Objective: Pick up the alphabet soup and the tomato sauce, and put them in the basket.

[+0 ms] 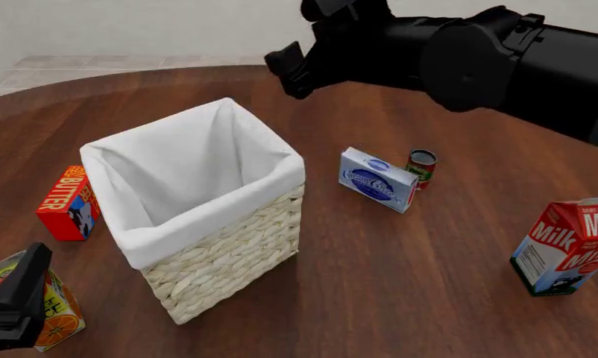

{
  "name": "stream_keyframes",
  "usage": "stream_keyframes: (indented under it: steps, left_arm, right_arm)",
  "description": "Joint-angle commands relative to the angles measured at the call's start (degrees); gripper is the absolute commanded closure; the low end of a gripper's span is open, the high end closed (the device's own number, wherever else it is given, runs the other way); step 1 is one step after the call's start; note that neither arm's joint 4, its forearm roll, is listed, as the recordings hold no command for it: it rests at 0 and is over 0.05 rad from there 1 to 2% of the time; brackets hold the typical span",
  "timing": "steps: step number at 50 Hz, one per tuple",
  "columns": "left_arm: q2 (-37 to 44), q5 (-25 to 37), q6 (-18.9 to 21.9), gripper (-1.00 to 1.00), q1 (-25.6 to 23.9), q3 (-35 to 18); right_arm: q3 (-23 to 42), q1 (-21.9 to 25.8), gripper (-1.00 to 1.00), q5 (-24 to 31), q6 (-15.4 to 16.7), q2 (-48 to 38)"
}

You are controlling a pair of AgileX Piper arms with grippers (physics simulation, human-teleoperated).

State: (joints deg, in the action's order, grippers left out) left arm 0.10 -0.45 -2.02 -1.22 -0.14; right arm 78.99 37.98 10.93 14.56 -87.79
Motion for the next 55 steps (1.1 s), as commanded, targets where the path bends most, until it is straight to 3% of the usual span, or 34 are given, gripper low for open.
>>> stream_keyframes:
  steps: [1, 55]
  left_arm:
    - [0.0, 0.1, 0.1, -1.00, -0.1, 0.0]
    - [0.1, 0.3, 0.5, -1.00, -0.4, 0.0]
  right_arm:
    - [-0.8, -3.3, -1.00, -0.5, -0.2, 0.2]
    - [-2.5, -17.4, -1.00, -2.7, -2.5, 1.1]
